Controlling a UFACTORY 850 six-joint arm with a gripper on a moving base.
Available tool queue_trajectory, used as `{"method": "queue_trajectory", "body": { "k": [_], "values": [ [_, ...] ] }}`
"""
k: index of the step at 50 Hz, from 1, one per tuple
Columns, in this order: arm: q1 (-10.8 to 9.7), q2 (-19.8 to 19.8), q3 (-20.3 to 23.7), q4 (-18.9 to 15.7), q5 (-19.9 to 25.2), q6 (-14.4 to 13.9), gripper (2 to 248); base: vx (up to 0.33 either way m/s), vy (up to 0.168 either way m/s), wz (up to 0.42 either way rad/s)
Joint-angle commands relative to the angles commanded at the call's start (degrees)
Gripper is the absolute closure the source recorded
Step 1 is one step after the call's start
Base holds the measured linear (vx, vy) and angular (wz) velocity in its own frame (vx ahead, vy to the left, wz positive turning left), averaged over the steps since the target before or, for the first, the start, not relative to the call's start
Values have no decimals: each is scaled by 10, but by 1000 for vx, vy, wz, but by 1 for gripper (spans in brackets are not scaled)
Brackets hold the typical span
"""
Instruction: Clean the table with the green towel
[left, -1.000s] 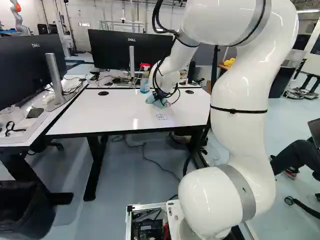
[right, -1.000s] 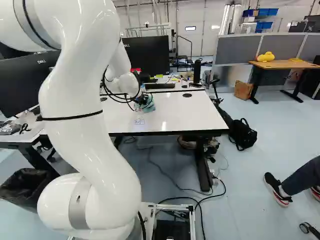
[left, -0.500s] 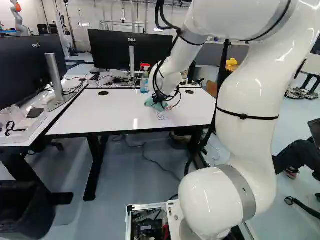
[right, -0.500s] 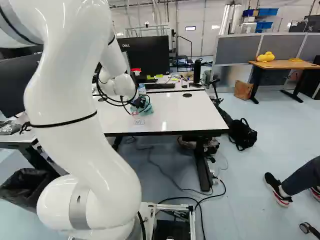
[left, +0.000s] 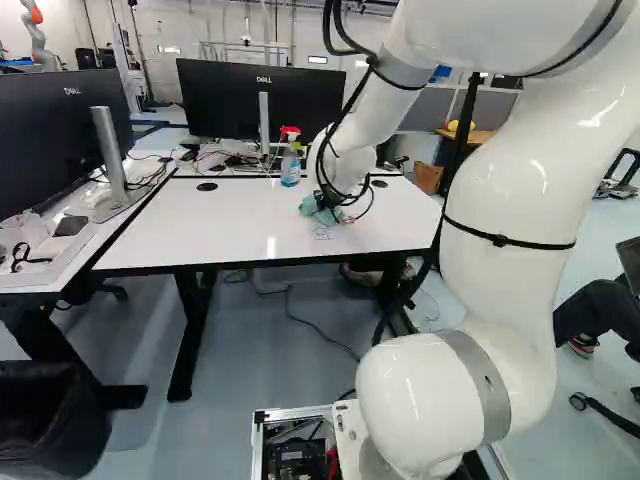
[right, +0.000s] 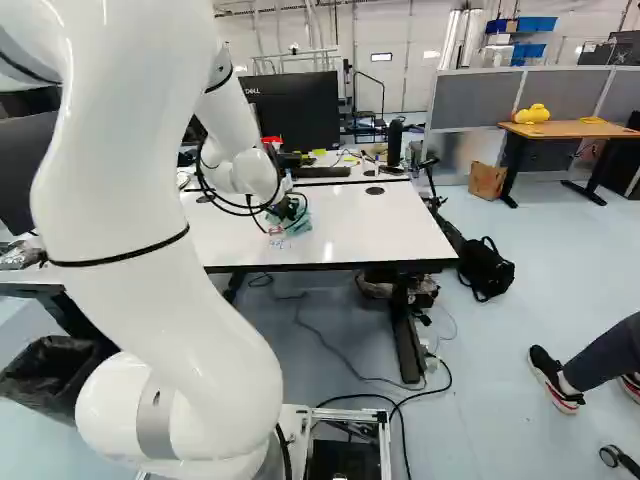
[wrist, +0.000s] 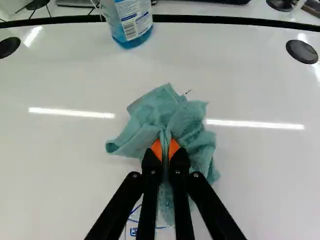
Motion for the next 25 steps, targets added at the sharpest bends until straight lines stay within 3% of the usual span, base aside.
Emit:
{"method": "queue_trajectory", "body": {
  "k": [25],
  "values": [
    [-42, -30, -35, 0, 0, 0, 215, 0, 0, 0]
  ]
}}
